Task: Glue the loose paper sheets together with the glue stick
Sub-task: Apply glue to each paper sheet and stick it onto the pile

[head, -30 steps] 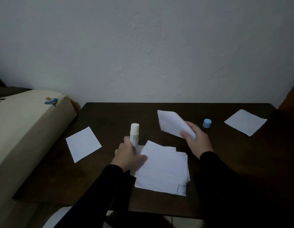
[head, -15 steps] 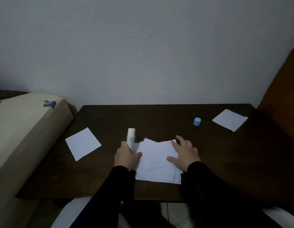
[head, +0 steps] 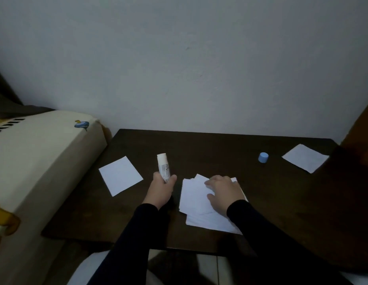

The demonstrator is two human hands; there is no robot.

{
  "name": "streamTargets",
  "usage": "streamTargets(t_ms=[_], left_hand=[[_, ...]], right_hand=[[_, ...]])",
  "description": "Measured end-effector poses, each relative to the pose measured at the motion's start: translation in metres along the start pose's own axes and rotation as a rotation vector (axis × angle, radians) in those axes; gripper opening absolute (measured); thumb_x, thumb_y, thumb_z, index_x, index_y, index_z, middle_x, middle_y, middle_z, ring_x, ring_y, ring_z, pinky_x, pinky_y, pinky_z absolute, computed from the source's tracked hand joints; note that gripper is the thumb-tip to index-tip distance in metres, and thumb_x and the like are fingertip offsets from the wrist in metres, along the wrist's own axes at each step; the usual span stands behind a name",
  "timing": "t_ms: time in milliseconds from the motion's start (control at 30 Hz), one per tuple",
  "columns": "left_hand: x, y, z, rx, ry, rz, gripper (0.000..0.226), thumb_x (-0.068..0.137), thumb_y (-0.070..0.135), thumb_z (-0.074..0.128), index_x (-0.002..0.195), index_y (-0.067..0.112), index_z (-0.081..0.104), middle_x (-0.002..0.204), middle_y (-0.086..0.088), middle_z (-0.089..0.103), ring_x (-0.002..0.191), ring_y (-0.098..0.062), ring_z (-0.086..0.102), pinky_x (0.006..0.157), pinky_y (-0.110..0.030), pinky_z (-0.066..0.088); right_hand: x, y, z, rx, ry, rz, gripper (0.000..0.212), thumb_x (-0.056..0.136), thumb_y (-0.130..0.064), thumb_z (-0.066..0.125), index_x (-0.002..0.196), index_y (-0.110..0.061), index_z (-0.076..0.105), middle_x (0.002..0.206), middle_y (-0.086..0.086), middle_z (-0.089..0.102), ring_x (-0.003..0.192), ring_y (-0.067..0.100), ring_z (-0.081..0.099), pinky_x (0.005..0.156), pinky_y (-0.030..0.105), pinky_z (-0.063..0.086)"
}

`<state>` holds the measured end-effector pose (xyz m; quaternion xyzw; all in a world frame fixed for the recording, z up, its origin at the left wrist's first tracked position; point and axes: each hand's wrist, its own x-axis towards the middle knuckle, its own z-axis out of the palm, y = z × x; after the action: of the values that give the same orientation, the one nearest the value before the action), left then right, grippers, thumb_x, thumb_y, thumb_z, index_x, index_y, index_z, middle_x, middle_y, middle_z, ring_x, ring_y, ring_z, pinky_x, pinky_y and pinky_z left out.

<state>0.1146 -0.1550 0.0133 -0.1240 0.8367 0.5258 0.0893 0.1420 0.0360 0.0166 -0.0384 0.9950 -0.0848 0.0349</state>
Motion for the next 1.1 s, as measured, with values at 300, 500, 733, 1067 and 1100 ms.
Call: streamTargets(t_ms=[300, 500, 733, 1067, 1100], left_hand=[[0.020, -0.026, -0.076, -0.032, 0.253, -0.056, 0.047, 0.099, 0.044, 0.046, 0.137, 0.019, 0.037, 0.112, -0.001, 0.053, 0.096, -0.016, 0.054, 0.085, -0.033, 0.047], [0.033, -0.038, -0.101, -0.130, 0.369, -0.006, 0.037, 0.097, 0.044, 0.049, 0.125, 0.020, 0.047, 0.100, -0.001, 0.059, 0.090, -0.015, 0.057, 0.084, -0.037, 0.050], [0.050, -0.030, -0.096, -0.239, 0.377, -0.016, 0.044, 0.096, 0.046, 0.051, 0.131, 0.019, 0.047, 0.109, -0.002, 0.060, 0.099, -0.018, 0.058, 0.093, -0.042, 0.051], [0.055, 0.002, -0.040, -0.225, 0.132, 0.113, 0.049, 0.094, 0.044, 0.055, 0.138, 0.027, 0.042, 0.120, 0.003, 0.056, 0.106, -0.014, 0.056, 0.095, -0.038, 0.050], [0.055, 0.006, -0.035, -0.235, 0.119, 0.129, 0.049, 0.094, 0.044, 0.056, 0.138, 0.027, 0.042, 0.119, 0.003, 0.056, 0.104, -0.014, 0.057, 0.091, -0.035, 0.051]], right_hand=[[0.054, -0.111, 0.020, 0.016, 0.037, -0.391, 0.036, 0.095, -0.016, 0.046, 0.128, -0.025, 0.057, 0.128, -0.002, 0.055, 0.118, 0.020, 0.045, 0.097, 0.037, 0.037], [0.086, -0.164, 0.046, 0.050, -0.123, -0.498, 0.046, 0.098, -0.025, 0.043, 0.144, -0.024, 0.041, 0.149, -0.002, 0.037, 0.135, 0.021, 0.031, 0.108, 0.046, 0.028], [0.102, -0.150, 0.057, -0.075, 0.025, -0.389, 0.047, 0.096, -0.051, 0.035, 0.125, -0.020, 0.055, 0.132, 0.003, 0.051, 0.119, 0.024, 0.043, 0.098, 0.048, 0.030], [0.130, -0.048, 0.031, -0.009, 0.059, 0.097, 0.040, 0.091, -0.053, 0.052, 0.120, -0.026, 0.057, 0.121, -0.001, 0.056, 0.112, 0.019, 0.052, 0.101, 0.045, 0.035], [0.131, -0.039, 0.030, -0.009, 0.060, 0.121, 0.041, 0.092, -0.052, 0.051, 0.125, -0.028, 0.056, 0.125, -0.002, 0.054, 0.116, 0.019, 0.051, 0.102, 0.045, 0.034]])
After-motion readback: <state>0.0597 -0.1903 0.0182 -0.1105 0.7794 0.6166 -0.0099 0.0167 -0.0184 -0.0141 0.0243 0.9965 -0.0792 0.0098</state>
